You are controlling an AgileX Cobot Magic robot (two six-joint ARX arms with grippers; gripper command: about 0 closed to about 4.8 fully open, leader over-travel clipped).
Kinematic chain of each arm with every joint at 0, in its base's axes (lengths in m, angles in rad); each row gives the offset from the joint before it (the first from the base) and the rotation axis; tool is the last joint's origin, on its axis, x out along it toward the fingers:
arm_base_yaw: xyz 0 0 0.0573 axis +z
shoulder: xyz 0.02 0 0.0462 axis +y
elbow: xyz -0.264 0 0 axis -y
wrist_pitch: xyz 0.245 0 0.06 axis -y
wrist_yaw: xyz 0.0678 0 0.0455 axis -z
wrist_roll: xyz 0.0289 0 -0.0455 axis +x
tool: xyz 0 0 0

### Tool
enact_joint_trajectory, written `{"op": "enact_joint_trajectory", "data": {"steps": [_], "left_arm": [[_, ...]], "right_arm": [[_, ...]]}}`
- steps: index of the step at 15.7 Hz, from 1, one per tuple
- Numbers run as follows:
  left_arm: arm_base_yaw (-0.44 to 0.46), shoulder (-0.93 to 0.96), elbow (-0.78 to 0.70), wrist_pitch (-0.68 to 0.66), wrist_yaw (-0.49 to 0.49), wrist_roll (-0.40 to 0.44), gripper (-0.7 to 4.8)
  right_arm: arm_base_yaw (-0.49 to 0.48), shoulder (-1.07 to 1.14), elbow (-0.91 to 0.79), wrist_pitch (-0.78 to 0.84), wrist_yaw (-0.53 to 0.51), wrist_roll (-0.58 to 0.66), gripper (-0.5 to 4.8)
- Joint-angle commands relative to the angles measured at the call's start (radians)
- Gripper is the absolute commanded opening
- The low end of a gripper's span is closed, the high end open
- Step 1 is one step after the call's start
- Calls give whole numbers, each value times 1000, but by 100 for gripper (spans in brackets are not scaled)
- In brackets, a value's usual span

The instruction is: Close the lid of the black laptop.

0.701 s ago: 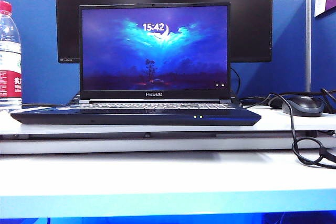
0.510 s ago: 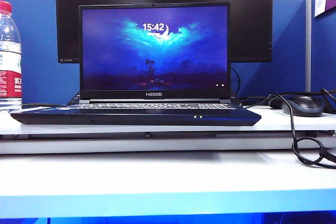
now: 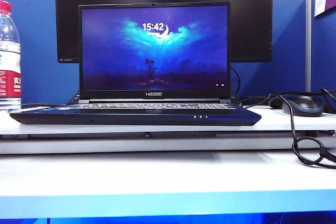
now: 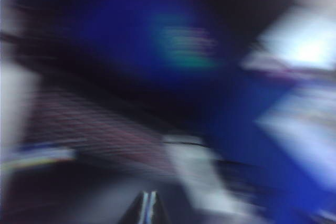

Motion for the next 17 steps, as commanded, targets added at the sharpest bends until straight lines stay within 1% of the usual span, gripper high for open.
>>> {"op": "enact_joint_trajectory", "data": {"steps": [1,2,3,4,5,6,7,8,9,10,11,12,13,14,15,16,17], "left_arm": [[-47,-2,3,519,97,-365,22],[-68,-2,5,626,18,-472,22],[-89,-2,16,681,-59,-575,22],[-109,-2,49,700,-80,-627,22],[-122,2,194,666,5,-580,22],[-118,9,300,597,66,-506,22],[-118,31,427,483,109,-401,22],[-117,74,570,357,148,-269,22],[-117,129,700,259,190,-155,22],[-117,176,792,198,224,-88,22],[-117,273,951,105,277,-6,22],[-117,352,1064,41,317,31,22],[-117,532,1256,-47,433,78,22],[-117,763,1349,-119,640,79,22],[-118,805,1349,-191,674,105,22],[-118,853,1348,-322,675,166,25],[-122,908,1347,-533,649,333,25]], "right_arm": [[1,1,-5,254,-42,248,-1],[0,2,1,421,1,255,-1],[0,2,29,526,70,262,-1],[0,2,92,527,108,282,-1],[-1,37,284,415,113,228,0],[-1,80,389,386,93,166,0],[-1,132,497,373,72,110,0],[-1,193,604,367,59,56,0],[-1,251,694,367,35,11,0],[-1,292,756,360,18,-18,0],[-1,365,857,328,5,-61,0],[-1,444,961,276,-34,-110,0],[-1,621,1154,182,-93,-161,0],[1,938,1474,17,-174,-245,0],[0,1006,1536,-16,-172,-275,0],[-1,1075,1600,-51,-159,-289,-1],[-1,1161,1664,-82,-161,-294,-1]]}}
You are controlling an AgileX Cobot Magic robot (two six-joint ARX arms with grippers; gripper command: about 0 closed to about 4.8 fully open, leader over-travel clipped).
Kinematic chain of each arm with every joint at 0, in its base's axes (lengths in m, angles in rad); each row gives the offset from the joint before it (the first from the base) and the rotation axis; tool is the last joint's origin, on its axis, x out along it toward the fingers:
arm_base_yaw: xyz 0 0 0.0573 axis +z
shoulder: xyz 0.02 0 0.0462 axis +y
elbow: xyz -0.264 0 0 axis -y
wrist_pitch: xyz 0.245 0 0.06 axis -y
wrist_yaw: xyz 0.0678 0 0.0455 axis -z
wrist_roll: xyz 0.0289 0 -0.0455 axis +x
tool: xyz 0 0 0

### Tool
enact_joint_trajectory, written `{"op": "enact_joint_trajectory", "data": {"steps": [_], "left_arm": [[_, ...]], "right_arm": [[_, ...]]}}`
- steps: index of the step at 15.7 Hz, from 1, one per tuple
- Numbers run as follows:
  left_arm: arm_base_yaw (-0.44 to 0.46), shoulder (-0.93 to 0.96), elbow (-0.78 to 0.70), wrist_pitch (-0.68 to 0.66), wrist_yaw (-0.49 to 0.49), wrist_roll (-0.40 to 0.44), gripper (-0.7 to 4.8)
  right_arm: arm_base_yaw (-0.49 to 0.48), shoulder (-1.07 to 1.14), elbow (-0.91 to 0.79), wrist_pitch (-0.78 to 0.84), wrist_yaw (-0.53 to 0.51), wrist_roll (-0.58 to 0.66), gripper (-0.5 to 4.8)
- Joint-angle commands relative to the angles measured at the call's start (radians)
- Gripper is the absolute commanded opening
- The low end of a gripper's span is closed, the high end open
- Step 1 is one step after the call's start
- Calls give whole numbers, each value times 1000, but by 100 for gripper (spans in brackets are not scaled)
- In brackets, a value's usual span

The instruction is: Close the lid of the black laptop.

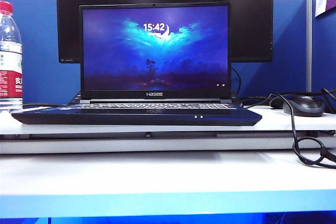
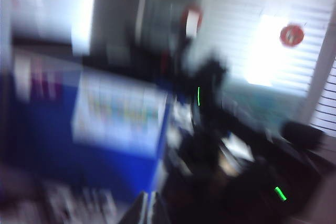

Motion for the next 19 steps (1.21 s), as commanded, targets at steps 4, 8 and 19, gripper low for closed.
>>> {"op": "enact_joint_trajectory", "data": {"steps": [4,8,19], "left_arm": [[-104,347,0,-968,-358,766,25],[-288,620,0,-1020,-535,838,25],[-431,812,1,-994,-832,785,25]], "right_arm": [[0,330,173,-114,26,-186,-1],[0,453,173,-183,64,-294,-1],[0,674,170,-141,66,-309,-1]]}}
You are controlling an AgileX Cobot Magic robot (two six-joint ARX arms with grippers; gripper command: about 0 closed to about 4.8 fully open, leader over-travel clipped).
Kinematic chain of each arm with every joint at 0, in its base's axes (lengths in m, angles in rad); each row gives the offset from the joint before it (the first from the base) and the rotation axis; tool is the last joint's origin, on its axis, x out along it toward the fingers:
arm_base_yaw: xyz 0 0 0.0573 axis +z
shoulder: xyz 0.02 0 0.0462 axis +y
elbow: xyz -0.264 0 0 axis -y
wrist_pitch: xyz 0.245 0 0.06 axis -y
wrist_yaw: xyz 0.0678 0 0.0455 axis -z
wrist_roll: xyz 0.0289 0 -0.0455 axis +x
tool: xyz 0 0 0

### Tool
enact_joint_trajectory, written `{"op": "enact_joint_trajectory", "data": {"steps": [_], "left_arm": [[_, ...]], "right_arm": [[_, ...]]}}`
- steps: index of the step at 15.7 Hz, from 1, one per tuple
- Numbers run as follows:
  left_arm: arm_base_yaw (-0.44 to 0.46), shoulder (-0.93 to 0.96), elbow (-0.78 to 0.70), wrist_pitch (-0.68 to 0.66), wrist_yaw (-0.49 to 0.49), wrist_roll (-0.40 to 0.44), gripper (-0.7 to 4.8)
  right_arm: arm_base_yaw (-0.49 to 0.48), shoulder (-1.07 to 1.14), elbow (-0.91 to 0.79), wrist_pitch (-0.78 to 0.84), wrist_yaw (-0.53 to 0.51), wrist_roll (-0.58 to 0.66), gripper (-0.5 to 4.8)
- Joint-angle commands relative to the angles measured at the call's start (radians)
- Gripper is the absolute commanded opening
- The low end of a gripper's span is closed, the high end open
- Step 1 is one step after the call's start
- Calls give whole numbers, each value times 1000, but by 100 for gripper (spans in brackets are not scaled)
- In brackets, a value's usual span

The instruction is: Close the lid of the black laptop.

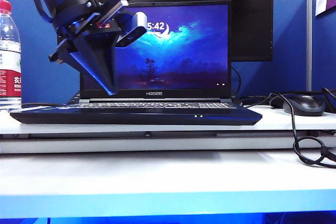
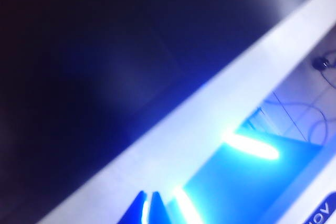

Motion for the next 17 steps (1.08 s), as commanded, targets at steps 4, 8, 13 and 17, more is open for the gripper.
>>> {"op": "enact_joint_trajectory", "data": {"steps": [4,8,13,17], "left_arm": [[-8,-2,2,-6,52,24,22],[-14,0,1,-29,73,62,22],[-13,73,1,-29,65,68,22],[-14,97,1,54,1,12,22]], "right_arm": [[0,42,2,53,-5,-3,-1],[0,64,2,54,-10,-3,-1],[0,68,2,51,-9,-3,-1],[1,69,2,34,-54,1,-1]]}}
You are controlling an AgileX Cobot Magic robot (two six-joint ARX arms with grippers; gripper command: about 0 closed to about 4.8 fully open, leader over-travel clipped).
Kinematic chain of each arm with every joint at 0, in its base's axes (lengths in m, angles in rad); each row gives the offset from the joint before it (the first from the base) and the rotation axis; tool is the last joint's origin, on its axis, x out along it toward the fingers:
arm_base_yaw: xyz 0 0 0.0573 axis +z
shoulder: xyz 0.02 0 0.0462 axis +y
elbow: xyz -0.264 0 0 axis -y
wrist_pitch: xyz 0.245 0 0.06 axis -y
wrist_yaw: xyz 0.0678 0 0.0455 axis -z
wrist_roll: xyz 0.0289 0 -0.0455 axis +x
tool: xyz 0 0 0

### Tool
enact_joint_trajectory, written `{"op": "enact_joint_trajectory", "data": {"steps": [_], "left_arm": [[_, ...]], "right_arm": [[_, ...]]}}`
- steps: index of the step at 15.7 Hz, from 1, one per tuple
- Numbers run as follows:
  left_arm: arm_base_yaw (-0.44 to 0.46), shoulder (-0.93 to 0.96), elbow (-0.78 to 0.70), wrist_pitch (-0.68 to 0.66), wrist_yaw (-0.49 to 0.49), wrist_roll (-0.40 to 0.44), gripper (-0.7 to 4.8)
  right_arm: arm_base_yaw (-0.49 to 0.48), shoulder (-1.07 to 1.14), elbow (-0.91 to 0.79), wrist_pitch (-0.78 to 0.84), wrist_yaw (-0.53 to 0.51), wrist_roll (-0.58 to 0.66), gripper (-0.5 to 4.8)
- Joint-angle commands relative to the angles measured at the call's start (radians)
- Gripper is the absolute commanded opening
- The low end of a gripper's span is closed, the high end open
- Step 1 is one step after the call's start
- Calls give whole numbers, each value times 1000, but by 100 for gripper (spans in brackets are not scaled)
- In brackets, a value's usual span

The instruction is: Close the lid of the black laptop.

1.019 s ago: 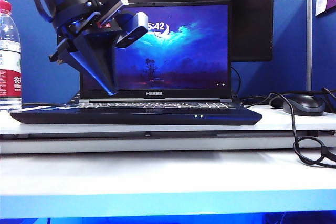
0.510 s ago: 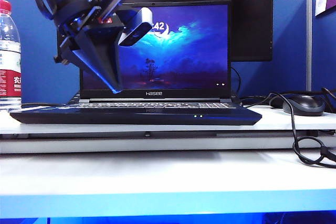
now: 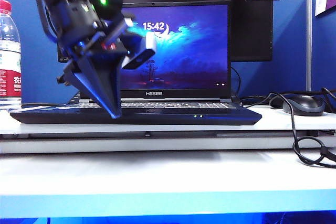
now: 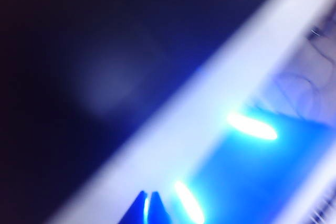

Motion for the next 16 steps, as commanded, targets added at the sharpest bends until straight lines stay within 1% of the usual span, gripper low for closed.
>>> {"op": "enact_joint_trajectory", "data": {"steps": [1,6,10,12,14,16], "left_arm": [[-1,0,2,76,-29,-41,22],[-1,0,2,105,-33,-62,22],[-1,0,1,103,-51,-66,22],[-1,0,1,97,-58,-66,22],[-1,0,1,97,-58,-66,22],[-1,0,1,97,-59,-66,22]], "right_arm": [[1,-3,2,-1,-39,0,-1],[1,21,2,-23,-115,0,-1],[0,43,2,-78,-280,-2,-1],[0,44,2,-106,-316,-5,-1],[0,44,2,-123,-395,-5,-1],[0,44,2,-149,-435,-5,-1]]}}
